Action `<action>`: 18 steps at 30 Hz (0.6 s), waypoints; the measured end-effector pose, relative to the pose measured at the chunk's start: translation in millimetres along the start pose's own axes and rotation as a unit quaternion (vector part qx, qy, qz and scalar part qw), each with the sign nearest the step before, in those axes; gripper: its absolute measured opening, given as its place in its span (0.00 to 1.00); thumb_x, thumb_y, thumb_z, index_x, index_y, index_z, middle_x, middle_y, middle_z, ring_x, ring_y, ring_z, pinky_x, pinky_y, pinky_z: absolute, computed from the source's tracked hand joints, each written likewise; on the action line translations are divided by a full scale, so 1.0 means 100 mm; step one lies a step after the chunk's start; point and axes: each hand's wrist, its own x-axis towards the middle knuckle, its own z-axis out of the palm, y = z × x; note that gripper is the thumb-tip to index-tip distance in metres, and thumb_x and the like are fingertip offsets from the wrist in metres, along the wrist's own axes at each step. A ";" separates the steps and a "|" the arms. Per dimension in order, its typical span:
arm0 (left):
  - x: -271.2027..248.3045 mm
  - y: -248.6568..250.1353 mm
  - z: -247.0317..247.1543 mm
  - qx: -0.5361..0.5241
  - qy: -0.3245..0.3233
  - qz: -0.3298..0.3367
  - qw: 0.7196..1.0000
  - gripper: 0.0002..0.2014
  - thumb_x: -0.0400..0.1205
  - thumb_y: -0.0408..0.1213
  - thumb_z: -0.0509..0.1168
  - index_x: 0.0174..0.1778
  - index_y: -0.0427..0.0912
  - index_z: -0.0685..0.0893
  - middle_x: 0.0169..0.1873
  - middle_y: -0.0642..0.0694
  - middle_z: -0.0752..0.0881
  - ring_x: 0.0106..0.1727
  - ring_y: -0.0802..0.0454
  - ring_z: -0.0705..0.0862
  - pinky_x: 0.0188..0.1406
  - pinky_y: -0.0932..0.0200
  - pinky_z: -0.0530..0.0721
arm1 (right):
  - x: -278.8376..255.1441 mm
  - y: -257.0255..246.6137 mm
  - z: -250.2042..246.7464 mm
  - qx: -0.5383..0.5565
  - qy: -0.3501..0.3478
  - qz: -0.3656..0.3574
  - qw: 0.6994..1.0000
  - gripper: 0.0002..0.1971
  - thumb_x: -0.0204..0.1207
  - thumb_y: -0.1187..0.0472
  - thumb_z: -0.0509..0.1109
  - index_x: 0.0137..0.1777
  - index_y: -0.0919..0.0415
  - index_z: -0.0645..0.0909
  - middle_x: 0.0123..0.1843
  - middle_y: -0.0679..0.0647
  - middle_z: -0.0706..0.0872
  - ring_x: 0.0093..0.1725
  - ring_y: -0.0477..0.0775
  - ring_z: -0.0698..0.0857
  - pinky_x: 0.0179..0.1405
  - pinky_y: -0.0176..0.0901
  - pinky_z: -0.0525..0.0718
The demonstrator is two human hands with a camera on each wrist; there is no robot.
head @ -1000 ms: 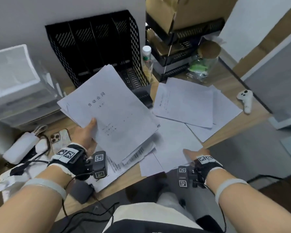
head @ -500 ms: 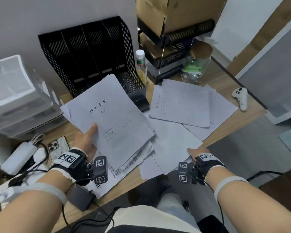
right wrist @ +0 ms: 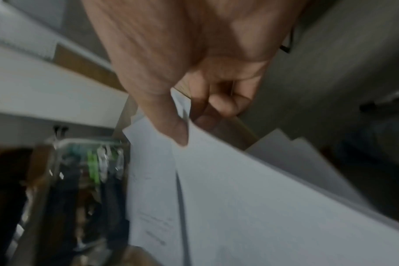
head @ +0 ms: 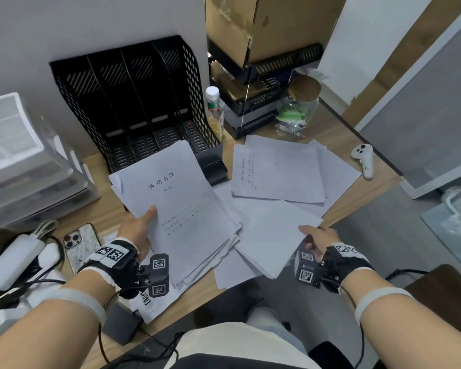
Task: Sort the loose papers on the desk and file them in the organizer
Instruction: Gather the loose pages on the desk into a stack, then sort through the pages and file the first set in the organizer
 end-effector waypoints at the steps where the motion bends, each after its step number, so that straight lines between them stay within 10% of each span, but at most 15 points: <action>1: 0.00 0.00 0.02 0.002 0.001 -0.005 1.000 0.20 0.90 0.35 0.63 0.79 0.38 0.77 0.70 0.40 0.85 0.66 0.37 0.85 0.75 0.39 0.79 | -0.04 -0.08 -0.01 0.039 -0.045 0.017 0.998 0.14 0.67 0.63 0.82 0.45 0.64 0.79 0.29 0.57 0.82 0.18 0.49 0.76 0.19 0.37 0.75; 10: -0.05 0.07 0.20 0.015 -0.026 -0.009 1.000 0.19 0.91 0.34 0.61 0.78 0.35 0.77 0.67 0.39 0.86 0.64 0.38 0.85 0.67 0.41 0.80 | -1.29 -1.09 0.60 0.087 -0.262 -0.290 0.916 0.18 0.80 0.75 0.64 0.68 0.65 0.68 0.39 0.61 0.87 0.24 0.51 0.87 0.22 0.37 0.85; 15: -0.21 0.07 0.20 0.022 -0.099 0.009 0.995 0.17 0.89 0.33 0.64 0.73 0.34 0.82 0.59 0.39 0.91 0.62 0.36 0.89 0.66 0.37 0.85 | -1.68 -1.10 1.20 -0.049 -0.349 -0.335 0.874 0.43 0.78 0.79 0.61 0.80 0.36 0.52 0.67 0.55 0.76 0.43 0.66 0.93 0.47 0.57 0.92; 18: -0.36 0.18 0.19 0.050 -0.179 0.038 0.982 0.14 0.78 0.31 0.74 0.60 0.38 0.89 0.52 0.41 0.94 0.56 0.38 0.90 0.53 0.45 0.92 | -1.70 -1.19 1.44 -0.050 -0.349 -0.314 0.882 0.23 0.79 0.76 0.66 0.71 0.59 0.74 0.58 0.67 0.82 0.51 0.65 0.91 0.54 0.55 0.90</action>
